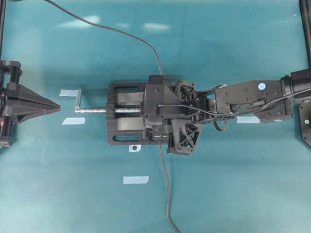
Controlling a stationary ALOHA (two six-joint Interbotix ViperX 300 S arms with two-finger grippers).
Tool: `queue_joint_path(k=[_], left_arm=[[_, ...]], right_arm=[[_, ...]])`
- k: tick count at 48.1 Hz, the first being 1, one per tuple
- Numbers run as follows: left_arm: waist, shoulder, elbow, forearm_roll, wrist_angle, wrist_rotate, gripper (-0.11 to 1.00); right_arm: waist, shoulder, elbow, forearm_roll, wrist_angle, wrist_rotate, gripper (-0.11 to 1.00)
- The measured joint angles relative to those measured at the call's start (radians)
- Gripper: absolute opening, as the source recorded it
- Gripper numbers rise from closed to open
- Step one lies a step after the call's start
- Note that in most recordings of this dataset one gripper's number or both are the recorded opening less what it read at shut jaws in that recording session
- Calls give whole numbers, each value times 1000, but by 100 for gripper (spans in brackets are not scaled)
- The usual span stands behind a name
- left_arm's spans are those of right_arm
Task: Insert the USB into the front port of the fixed hub.
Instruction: 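Push the USB plug into the hub's front port with the right gripper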
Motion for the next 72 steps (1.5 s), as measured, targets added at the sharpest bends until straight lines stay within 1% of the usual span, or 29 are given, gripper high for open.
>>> queue_joint_path(k=[16,29,43,57,72], left_arm=[[0,0,0,-2,0,0,0],[0,0,0,0,0,0,0],[0,0,0,0,0,0,0],[0,0,3,0,0,0,0],[0,0,6,0,0,-3,0]], right_arm=[[-5,0,-2,-3,5,2,9],[-3,-2,-3,-8,38,0,9],[-5,-2,-15,-11,44,2,9],[-8,0,-46,-11,87,0,9],[-3,0,-46,-11,94,2,9]])
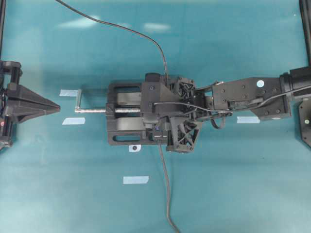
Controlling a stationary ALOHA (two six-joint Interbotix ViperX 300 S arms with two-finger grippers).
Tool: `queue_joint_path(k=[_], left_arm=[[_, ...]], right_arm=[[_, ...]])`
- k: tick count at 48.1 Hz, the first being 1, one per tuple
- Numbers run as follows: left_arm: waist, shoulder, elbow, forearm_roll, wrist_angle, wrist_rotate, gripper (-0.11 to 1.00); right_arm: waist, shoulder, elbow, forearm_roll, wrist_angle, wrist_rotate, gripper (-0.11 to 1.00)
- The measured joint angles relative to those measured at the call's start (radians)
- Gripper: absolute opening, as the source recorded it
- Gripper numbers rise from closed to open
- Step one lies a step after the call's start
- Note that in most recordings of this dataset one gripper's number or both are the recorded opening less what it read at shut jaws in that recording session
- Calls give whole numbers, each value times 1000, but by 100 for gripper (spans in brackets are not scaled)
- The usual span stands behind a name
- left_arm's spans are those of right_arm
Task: Insert the USB into the front port of the fixed hub.
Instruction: 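Push the USB plug into the hub's front port with the right gripper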
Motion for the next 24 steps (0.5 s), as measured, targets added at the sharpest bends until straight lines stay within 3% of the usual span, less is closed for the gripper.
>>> queue_joint_path(k=[24], left_arm=[[0,2,0,0,0,0,0]], right_arm=[[5,3,-2,0,9,-2,9]])
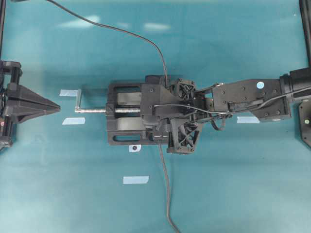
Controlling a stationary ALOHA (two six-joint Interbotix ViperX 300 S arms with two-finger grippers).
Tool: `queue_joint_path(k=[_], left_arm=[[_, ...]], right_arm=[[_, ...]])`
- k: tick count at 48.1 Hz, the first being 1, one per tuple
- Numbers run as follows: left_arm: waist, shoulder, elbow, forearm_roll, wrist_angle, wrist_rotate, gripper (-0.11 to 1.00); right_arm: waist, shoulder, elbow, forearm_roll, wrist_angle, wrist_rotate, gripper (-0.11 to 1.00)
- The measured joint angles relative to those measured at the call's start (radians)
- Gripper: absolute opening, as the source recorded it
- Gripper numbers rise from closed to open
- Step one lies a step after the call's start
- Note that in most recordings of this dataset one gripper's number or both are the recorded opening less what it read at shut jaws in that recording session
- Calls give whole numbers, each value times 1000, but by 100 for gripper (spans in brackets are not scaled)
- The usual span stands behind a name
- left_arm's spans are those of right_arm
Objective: Insert the USB into the front port of the fixed hub.
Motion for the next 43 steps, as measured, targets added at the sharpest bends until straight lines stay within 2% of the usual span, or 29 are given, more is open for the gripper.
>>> queue_joint_path(k=[43], left_arm=[[0,-3,5,0,0,0,0]], right_arm=[[0,21,-15,-3,12,0,9]])
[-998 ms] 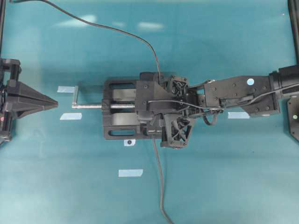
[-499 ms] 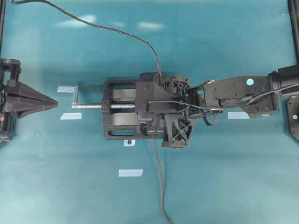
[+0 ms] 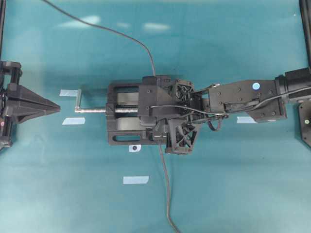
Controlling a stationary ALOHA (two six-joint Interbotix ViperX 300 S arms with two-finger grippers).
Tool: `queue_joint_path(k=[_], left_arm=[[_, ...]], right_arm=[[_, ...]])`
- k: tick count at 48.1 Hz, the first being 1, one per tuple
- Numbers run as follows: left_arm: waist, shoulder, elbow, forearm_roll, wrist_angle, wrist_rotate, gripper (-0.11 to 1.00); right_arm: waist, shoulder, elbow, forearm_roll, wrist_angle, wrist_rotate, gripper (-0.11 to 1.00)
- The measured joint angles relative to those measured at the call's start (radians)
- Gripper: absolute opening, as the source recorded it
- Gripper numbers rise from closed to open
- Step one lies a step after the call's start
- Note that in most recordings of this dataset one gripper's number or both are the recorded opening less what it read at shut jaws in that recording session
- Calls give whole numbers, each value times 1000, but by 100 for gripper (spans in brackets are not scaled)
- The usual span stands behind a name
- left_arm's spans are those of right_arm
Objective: Insert the USB into the front port of the fixed hub.
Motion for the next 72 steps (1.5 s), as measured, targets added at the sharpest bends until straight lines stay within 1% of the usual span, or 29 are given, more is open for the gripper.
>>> queue_joint_path(k=[24,72], left_arm=[[0,-14,2,0,0,0,0],[0,-14,11,0,0,-2,0]], right_arm=[[0,5,2,0,-25,2,9],[0,17,18,6,-25,0,9]])
